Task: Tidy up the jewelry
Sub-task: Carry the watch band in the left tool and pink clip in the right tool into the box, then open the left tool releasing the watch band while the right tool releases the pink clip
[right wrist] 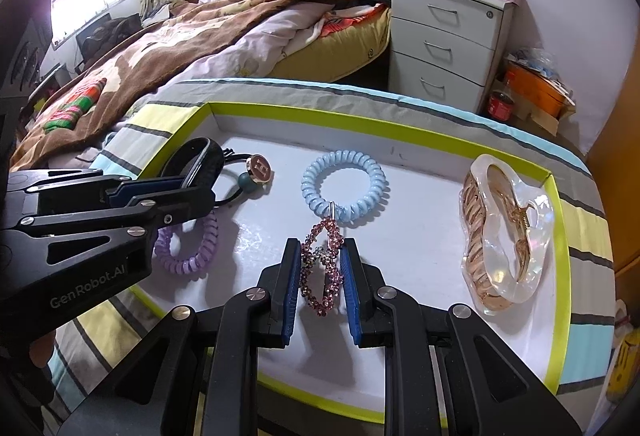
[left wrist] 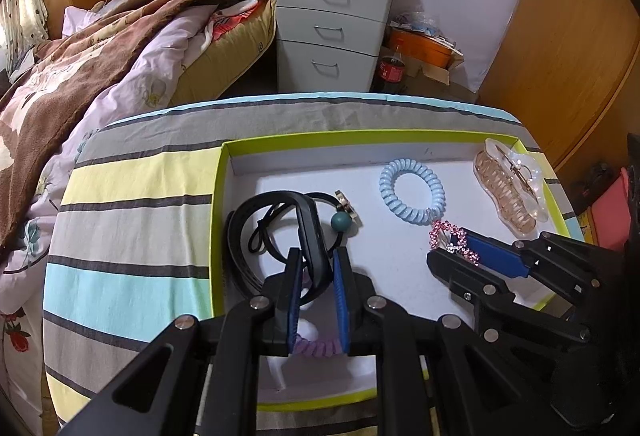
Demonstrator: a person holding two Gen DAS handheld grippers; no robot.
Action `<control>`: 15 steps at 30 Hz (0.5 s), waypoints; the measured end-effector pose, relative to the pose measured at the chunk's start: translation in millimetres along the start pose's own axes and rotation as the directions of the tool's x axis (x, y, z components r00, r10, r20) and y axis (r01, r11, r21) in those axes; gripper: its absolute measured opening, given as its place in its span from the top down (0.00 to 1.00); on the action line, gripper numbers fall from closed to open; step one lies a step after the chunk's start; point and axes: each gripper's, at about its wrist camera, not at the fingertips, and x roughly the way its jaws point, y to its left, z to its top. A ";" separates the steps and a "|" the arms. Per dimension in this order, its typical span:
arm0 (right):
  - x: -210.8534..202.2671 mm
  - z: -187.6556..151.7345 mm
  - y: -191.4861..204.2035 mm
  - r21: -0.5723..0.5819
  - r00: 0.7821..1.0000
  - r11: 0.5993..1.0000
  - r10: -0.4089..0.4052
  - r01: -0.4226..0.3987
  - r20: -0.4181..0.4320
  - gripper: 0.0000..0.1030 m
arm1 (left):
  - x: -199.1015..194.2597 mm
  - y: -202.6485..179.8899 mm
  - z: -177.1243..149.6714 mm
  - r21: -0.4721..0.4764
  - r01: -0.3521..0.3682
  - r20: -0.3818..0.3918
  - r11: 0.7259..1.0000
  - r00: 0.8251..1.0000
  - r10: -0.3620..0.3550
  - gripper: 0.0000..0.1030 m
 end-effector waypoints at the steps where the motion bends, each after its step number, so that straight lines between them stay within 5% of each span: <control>1: 0.8 0.3 -0.1 0.001 1.000 1.000 -0.001 0.001 -0.001 0.80 | 0.0 -0.1 -0.4 0.000 -0.001 -0.001 1.000 1.000 0.001 0.84; 15: 1.4 -1.5 -0.8 -0.003 1.000 1.000 -0.005 0.005 0.005 0.80 | 0.6 1.5 2.2 0.000 -0.014 -0.010 1.000 1.000 0.014 0.82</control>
